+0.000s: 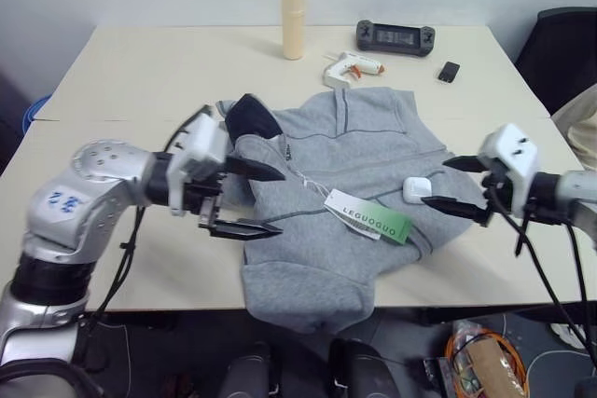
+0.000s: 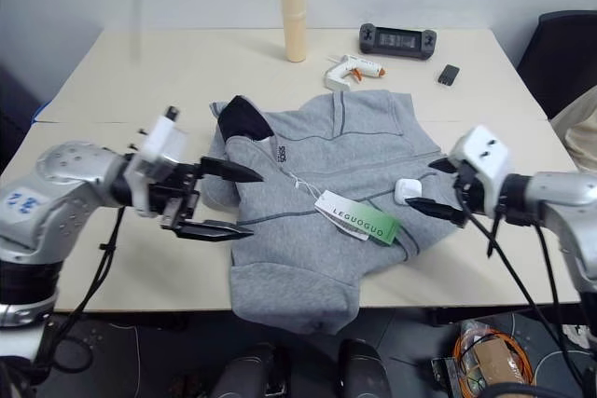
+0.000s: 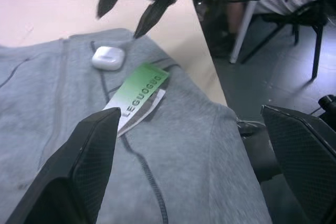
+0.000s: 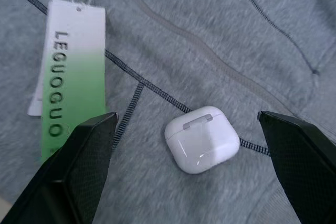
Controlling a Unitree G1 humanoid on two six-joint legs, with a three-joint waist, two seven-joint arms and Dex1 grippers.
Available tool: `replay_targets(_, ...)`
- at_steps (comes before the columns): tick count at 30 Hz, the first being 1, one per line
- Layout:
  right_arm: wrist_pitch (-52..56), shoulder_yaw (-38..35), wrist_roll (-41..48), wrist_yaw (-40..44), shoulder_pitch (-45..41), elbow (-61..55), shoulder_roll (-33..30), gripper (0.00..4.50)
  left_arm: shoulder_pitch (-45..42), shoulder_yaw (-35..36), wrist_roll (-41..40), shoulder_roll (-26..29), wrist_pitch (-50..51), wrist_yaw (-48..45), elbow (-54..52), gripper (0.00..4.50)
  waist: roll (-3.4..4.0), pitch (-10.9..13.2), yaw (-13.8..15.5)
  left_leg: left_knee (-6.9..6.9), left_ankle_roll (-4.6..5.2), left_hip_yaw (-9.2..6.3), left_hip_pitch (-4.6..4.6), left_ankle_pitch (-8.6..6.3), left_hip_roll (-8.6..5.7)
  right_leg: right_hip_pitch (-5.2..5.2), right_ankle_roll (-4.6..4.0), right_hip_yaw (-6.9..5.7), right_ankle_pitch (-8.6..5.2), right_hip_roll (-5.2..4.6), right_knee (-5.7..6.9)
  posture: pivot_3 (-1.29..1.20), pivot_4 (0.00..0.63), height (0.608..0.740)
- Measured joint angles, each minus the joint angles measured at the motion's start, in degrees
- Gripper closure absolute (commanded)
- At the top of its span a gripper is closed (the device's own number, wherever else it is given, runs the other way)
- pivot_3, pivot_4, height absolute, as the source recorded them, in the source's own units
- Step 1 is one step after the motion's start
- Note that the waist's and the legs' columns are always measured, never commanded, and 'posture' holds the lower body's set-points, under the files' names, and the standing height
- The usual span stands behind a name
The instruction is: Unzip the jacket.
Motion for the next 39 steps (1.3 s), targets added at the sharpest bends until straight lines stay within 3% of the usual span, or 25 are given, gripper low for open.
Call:
replay_targets(7,-11.0,13.9,-14.5,2.5,-11.0,17.7,3.9,0.03,-3.7,-6.4,6.7,-3.9,-6.1,-3.5,4.9,0.0,0.0,0.0,-0.2,0.06,0.05,0.03,-0.04,0.04,0.02,-0.05,0.03,0.01,0.01,0.04,0.05,0.0,0.15,0.74)
replay_targets(15,-18.2,16.1,-19.8,6.3,-17.5,29.9,7.1,0.03,-3.7,-6.4,8.3,-4.8,-7.9,-4.2,5.3,0.0,0.0,0.0,-0.3,0.17,0.05,-0.01,-0.04,0.04,0.04,-0.01,0.03,0.01,0.01,-0.01,0.08,0.0,0.15,0.74)
replay_targets(17,-18.9,16.0,-20.2,7.0,-18.9,32.6,8.4,0.41,-3.7,-6.4,8.5,-5.2,-8.0,-4.2,5.3,0.0,0.0,0.0,-0.3,0.25,0.05,-0.03,-0.04,0.04,0.05,0.01,0.03,0.01,0.02,-0.04,0.13,0.0,0.15,0.74)
replay_targets(21,-20.5,15.9,-20.3,8.1,-19.9,35.0,10.0,1.67,-3.7,-6.4,9.0,-5.7,-8.1,-4.2,5.3,0.0,0.0,0.0,-0.4,0.31,0.05,-0.05,-0.04,0.03,0.07,0.03,0.03,-0.01,0.02,-0.18,0.16,0.0,0.15,0.74)
replay_targets(25,-20.3,15.3,-20.3,8.5,-19.8,34.9,10.2,1.74,-3.9,-6.4,9.2,-5.8,-8.5,-4.2,6.4,0.0,0.0,0.0,-0.4,0.32,0.05,-0.06,-0.04,0.03,0.08,0.03,0.03,-0.01,0.02,-0.2,0.16,0.0,0.15,0.74)
replay_targets(32,-13.8,6.2,-17.2,2.6,-9.2,21.5,10.3,1.74,-4.2,-6.3,9.5,-7.0,-8.8,-3.8,6.8,0.0,0.01,0.0,0.0,0.42,0.06,-0.22,-0.18,0.03,0.06,0.02,0.03,-0.15,0.02,-0.25,0.14,0.0,0.15,0.74)
replay_targets(39,4.8,-16.6,-15.7,-12.2,9.6,-3.2,9.7,1.74,-4.7,-6.2,9.5,-8.7,-9.1,-3.3,7.0,0.0,0.04,0.0,1.3,0.77,0.08,-0.49,-0.54,0.0,0.04,-0.03,0.07,-0.43,0.04,-0.24,0.15,0.0,0.15,0.74)
